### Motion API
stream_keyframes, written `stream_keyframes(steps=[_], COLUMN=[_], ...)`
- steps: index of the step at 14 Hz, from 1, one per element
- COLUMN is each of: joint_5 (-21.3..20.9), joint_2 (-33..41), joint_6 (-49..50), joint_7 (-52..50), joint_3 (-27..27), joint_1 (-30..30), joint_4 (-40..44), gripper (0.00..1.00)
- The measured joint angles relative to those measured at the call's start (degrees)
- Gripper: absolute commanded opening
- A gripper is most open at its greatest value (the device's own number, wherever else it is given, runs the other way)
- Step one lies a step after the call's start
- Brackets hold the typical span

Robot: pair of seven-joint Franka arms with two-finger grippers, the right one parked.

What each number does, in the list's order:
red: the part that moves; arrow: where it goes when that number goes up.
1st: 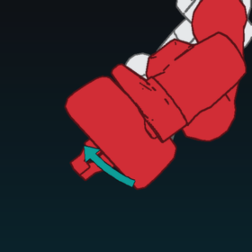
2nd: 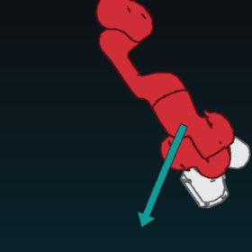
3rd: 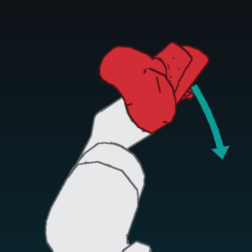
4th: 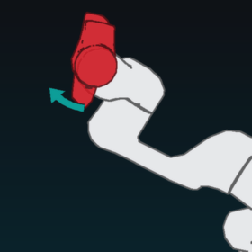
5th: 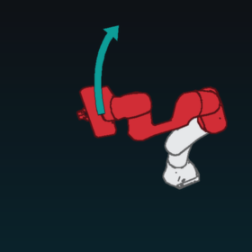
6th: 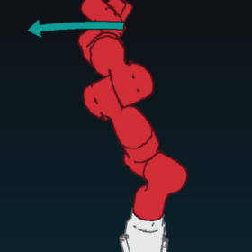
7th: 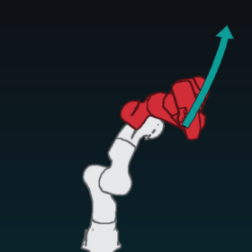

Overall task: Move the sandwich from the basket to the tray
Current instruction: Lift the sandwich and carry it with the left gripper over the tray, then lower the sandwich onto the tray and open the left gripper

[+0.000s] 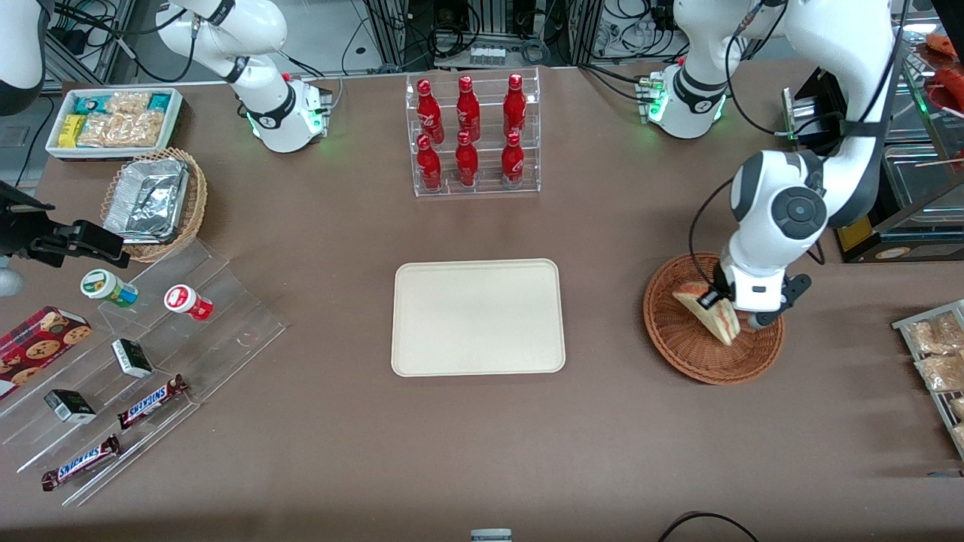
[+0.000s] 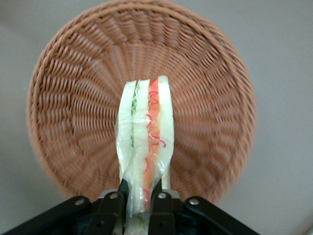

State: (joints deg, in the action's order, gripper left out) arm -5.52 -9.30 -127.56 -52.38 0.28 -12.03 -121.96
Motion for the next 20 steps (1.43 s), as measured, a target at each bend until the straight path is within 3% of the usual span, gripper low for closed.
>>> stream_keyframes(steps=[3,6,9,14,20], joint_5=[0.01,0.12,0.20,1.78,1.86], joint_2=[0.72,-1.39,-6.87,-22.56,-32.11], joint_6=[13.47,18.52,18.67,17.26,6.79], joint_7=[-0.31,-0.65,-0.75,-4.75,-1.46], joint_3=[0.29,0.47,0.61,0.76,3.59], joint_1=[-6.50,-12.98,-19.56,-30.27,-31.98], joint_4=[8.61,15.77,22.80,39.62,45.76], gripper=[0.00,0.00,0.00,0.00,0.00])
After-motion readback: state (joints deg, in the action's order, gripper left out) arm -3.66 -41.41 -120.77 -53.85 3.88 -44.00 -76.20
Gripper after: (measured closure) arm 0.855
